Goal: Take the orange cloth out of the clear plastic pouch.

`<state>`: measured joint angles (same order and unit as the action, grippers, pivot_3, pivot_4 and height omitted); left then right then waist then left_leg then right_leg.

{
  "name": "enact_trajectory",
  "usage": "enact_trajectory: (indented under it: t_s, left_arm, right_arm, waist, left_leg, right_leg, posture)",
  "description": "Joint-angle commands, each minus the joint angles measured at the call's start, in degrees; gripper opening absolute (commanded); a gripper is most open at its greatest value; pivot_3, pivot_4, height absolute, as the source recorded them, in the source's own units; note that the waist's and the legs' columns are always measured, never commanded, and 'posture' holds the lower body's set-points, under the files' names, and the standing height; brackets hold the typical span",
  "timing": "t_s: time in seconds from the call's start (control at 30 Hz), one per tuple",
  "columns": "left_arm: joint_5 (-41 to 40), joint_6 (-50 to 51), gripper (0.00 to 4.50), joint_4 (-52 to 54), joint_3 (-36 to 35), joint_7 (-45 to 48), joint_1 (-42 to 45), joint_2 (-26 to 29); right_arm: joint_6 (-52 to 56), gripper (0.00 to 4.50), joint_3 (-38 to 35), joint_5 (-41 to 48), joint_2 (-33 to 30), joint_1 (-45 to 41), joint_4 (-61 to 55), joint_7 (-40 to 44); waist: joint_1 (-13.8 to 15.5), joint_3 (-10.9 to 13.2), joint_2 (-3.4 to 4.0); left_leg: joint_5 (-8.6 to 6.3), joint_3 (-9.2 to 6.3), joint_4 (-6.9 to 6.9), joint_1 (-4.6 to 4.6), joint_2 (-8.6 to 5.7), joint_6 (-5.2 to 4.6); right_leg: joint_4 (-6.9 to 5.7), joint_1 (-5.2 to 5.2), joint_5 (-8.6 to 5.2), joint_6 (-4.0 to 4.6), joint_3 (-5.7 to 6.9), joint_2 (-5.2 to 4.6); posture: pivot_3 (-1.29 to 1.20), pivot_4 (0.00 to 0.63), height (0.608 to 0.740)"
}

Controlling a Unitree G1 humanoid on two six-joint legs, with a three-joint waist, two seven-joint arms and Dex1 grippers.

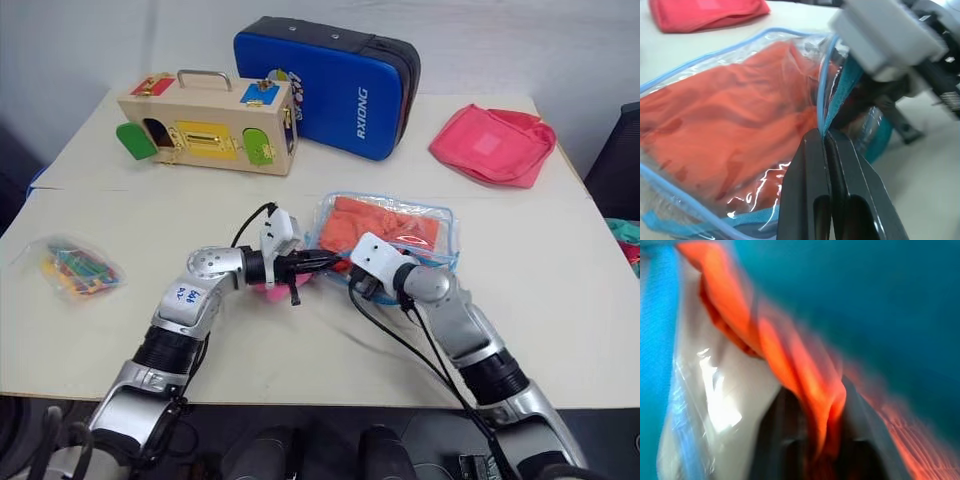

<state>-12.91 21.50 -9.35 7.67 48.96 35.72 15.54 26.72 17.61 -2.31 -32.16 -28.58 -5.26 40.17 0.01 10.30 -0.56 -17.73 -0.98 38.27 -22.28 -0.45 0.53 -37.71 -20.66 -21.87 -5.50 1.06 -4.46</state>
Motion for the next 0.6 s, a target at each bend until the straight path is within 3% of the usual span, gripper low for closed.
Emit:
enact_trajectory:
  t_s: [0.03, 0.23, 0.33, 0.47, 0.6]
  left_arm:
    - [-4.42, 5.15, 0.0, 3.71, -4.82, -4.39, 0.17, -1.36]
    - [-9.44, 13.31, 0.0, 5.68, -9.58, -10.66, 0.41, -4.21]
    - [-9.62, 14.96, 0.0, 6.33, -9.61, -12.62, 0.45, -4.55]
    - [-8.99, 15.81, 0.0, 6.97, -8.33, -13.21, -0.52, -3.44]
    - [-8.73, 15.41, 0.0, 7.12, -7.79, -12.82, -1.2, -2.08]
  right_arm:
    - [-2.36, 0.01, -2.67, 6.01, -4.22, 1.0, -5.17, 9.89]
    - [-3.17, 0.01, -10.0, 20.81, -8.13, 2.23, -9.89, 23.82]
    - [3.31, 0.01, -15.03, 32.96, -9.94, 4.3, -15.32, 29.54]
    - [18.88, 0.01, -22.42, 51.78, -12.93, 6.23, -23.78, 26.68]
    - [25.92, 0.01, -32.04, 66.5, -15.46, 9.34, -27.19, 20.09]
  waist:
    - [-0.11, 0.0, 0.0]
    - [-0.1, 0.01, -0.02]
    - [-0.04, 0.01, -0.02]
    - [0.31, 0.02, -0.02]
    - [0.61, 0.02, -0.02]
  left_leg:
    - [0.0, 0.0, 0.0, -0.01, 0.01, 0.0]
    - [0.0, 0.01, -0.04, -0.02, 0.05, 0.0]
    - [0.0, 0.0, -0.01, -0.04, 0.05, 0.0]
    - [0.0, -0.02, 0.01, -0.05, 0.04, 0.0]
    - [0.0, -0.06, 0.0, -0.04, 0.05, 0.0]
  right_leg:
    - [0.0, -0.01, 0.0, 0.0, 0.0, 0.01]
    - [0.04, -0.03, 0.0, 0.0, 0.02, 0.02]
    - [0.08, -0.01, 0.0, 0.0, 0.04, 0.02]
    - [0.13, 0.04, 0.0, 0.0, 0.06, -0.01]
    - [0.19, 0.08, 0.0, 0.0, 0.1, -0.02]
  posture:
    - [0.0, 0.15, 0.74]
    - [0.0, 0.15, 0.74]
    - [0.0, 0.15, 0.74]
    - [0.0, 0.15, 0.74]
    - [0.0, 0.15, 0.74]
